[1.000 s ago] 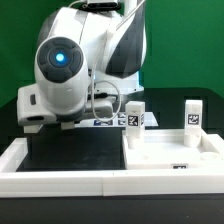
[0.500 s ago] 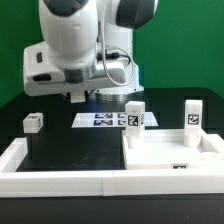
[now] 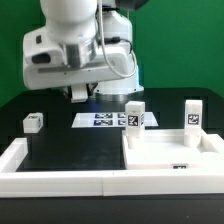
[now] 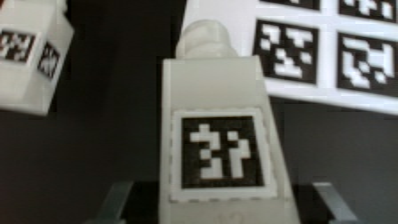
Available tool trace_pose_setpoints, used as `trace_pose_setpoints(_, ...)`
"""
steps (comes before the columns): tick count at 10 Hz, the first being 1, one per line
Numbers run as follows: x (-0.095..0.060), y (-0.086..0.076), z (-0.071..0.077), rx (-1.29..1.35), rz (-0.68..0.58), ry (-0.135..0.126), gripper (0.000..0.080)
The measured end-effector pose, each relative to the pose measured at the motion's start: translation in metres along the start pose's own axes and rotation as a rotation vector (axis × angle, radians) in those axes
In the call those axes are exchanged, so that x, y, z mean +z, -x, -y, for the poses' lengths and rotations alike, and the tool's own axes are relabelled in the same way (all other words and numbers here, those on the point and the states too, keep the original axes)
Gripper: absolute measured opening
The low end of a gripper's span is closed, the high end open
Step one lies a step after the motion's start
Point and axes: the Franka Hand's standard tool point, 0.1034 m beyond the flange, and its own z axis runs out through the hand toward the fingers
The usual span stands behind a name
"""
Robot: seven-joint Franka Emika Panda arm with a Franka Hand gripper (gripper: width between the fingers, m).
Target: Assemble square table
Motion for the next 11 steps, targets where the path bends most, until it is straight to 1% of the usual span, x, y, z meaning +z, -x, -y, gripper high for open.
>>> trace_pose_setpoints(1,-0.013,-0.01,0.002,-0.002,-0.063,0.009,0.0292)
trace_pose_setpoints(2,-0.032,-0.016,0.009,-0.007,-0.105,0.018,0.0292)
trace_pose_setpoints(3,-0.055,-0.025,0.015,-0.013,-0.181,0.022,0.0292)
trace_pose_setpoints(4,-0.064,-0.032,0.018,-0.025,-0.269,0.047,0.0292)
trace_pose_setpoints(6,-0.061,-0.032,0.013,-0.033,-0.407,0.068,0.0294)
trace_pose_setpoints(7,-0.06,-0.032,0.012,-0.038,-0.45,0.082,0.0294)
trace_pose_setpoints(8,-0.063,-0.037,0.011,-0.04,-0.514,0.095,0.0294)
trace_pose_setpoints(9,-0.071,-0.044,0.022,-0.026,-0.56,0.075,0.0294)
trace_pose_setpoints(10,-0.089,-0.06,0.042,0.001,-0.663,0.04,0.0294)
trace_pose_setpoints(11,-0.097,-0.069,0.054,0.019,-0.702,0.021,0.0294)
